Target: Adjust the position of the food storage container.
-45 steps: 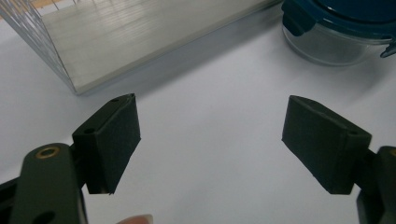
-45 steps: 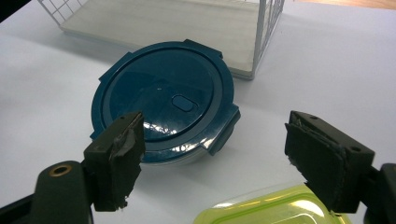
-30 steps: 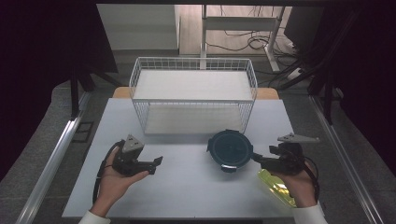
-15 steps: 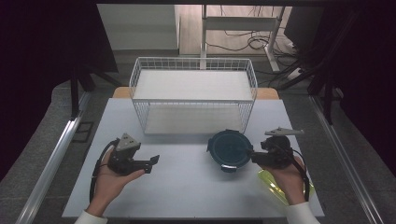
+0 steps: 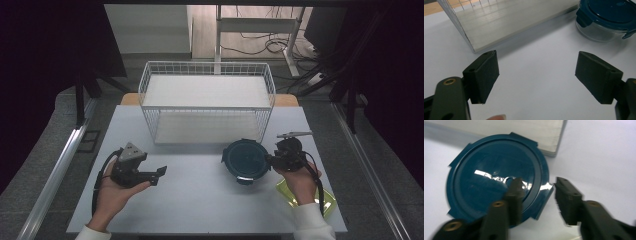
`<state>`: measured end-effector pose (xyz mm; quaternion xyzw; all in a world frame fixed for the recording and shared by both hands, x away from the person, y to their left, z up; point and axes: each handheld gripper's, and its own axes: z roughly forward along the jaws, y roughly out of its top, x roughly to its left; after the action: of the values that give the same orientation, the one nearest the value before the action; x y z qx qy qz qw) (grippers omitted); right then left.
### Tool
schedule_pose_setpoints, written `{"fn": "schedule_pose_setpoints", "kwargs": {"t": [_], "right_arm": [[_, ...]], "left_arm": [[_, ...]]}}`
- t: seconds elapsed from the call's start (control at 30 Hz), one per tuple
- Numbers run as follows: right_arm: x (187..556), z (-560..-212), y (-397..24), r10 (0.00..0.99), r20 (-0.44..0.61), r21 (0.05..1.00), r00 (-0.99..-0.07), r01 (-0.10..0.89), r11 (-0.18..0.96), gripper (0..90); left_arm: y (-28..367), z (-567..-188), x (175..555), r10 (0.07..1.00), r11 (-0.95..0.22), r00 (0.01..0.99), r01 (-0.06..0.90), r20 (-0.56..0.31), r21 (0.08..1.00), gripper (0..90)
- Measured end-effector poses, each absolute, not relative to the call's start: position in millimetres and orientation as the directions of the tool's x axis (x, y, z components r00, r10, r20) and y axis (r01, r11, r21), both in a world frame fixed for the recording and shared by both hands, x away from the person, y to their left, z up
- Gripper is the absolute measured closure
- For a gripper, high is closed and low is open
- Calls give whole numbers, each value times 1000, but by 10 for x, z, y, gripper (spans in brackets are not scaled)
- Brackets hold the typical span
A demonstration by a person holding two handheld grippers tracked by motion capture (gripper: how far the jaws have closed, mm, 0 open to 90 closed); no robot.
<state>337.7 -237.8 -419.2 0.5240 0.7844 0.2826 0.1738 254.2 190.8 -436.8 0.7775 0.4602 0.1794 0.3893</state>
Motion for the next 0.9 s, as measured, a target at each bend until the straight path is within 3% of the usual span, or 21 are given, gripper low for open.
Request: {"fn": "schedule_pose_setpoints", "kwargs": {"t": [0.2, 0.5, 0.9], "right_arm": [[3524, -4243, -2352, 937, -27, 617, -349, 732, 291, 774], [3731, -4422, -2375, 942, -49, 605, -332, 740, 292, 886], [3839, -4581, -2356, 931, -39, 581, -362, 750, 316, 891]], "left_arm": [[1895, -4383, 2540, 854, -277, 514, 581, -81, 765, 190], [1909, -4420, 2553, 854, -284, 514, 589, -80, 756, 190], [1942, -4434, 2557, 859, -279, 506, 592, -79, 756, 191]]}}
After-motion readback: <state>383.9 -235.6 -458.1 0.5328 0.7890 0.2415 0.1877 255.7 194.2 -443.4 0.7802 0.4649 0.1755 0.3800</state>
